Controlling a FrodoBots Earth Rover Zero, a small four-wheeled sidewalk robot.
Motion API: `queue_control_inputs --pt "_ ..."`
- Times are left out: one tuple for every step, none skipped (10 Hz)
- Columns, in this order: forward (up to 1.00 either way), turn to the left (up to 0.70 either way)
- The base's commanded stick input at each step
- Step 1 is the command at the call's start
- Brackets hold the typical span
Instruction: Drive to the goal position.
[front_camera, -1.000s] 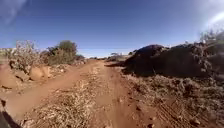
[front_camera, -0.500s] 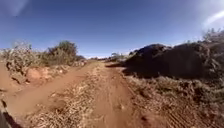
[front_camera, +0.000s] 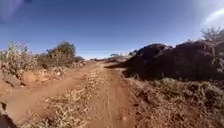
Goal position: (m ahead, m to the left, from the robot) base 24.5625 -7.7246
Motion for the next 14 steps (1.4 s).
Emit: queue_control_inputs --pt "0.5 0.0" --pt "0.5 0.0" --pt "0.5 0.0" --pt "0.5 0.0" --pt "0.5 0.0" --pt "0.5 0.0" --pt "0.5 0.0" --pt "0.5 0.0" --pt "0.5 0.0" --pt "0.5 0.0" --pt "0.5 0.0" --pt "0.5 0.0" --pt "0.5 0.0" --pt "0.5 0.0"
